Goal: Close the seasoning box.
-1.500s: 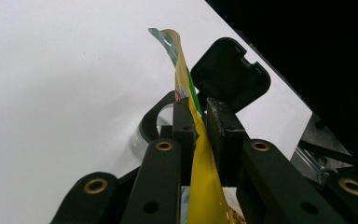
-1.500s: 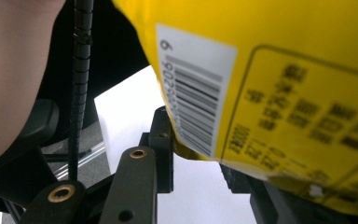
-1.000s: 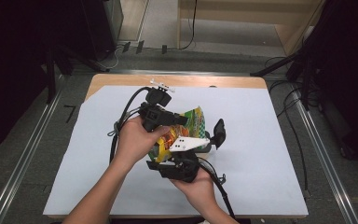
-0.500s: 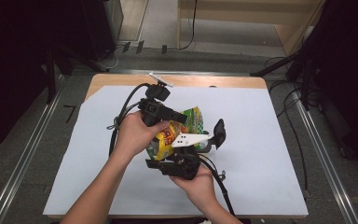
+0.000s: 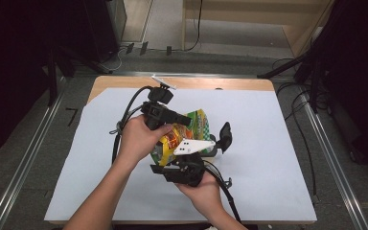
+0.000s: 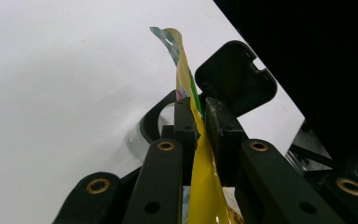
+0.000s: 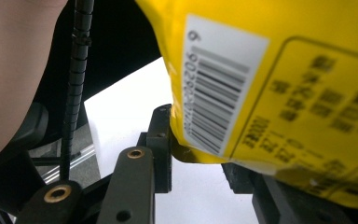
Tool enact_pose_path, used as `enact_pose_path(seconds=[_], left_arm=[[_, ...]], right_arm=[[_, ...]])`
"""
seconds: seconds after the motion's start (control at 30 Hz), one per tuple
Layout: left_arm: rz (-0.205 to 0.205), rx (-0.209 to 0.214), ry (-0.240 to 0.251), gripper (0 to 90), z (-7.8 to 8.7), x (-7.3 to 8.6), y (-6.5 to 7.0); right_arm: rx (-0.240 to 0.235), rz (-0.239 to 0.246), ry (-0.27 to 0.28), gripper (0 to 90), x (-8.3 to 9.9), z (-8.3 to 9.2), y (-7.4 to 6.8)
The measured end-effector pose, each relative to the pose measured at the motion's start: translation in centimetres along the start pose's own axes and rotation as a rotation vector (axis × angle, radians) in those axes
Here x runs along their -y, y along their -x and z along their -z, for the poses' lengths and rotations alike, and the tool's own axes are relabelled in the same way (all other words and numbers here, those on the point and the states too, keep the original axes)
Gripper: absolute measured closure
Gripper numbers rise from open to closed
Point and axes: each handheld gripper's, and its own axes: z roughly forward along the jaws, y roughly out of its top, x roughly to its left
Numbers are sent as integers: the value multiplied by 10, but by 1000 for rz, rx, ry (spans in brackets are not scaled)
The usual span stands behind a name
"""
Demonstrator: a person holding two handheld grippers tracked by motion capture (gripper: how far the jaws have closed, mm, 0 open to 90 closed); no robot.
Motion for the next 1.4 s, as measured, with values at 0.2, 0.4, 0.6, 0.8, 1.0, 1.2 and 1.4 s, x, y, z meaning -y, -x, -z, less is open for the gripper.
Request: enact_pose_path(seconds=[0.2,0.4,0.6,0.8,1.0,1.2,1.4], left_arm=[[-3,-29,3,834,3,2,8],[-9,-25,13,836,4,3,15],[7,2,6,837,4,3,12],[-60,-23,-15,830,0,1,19],[27,79,-33,823,-5,-6,-4],[55,66,-72,823,-10,-15,-10],[52,52,-95,822,-12,-21,-10]], right_arm=[[42,37,-12,664,-1,-4,-5],[42,17,-18,646,0,-5,-2],[44,13,-17,676,0,-4,-2],[7,-13,-13,709,0,-2,-1],[3,-14,-22,695,-3,2,1],[-9,-41,-22,692,-7,2,6],[-13,-49,-22,688,-11,3,8]])
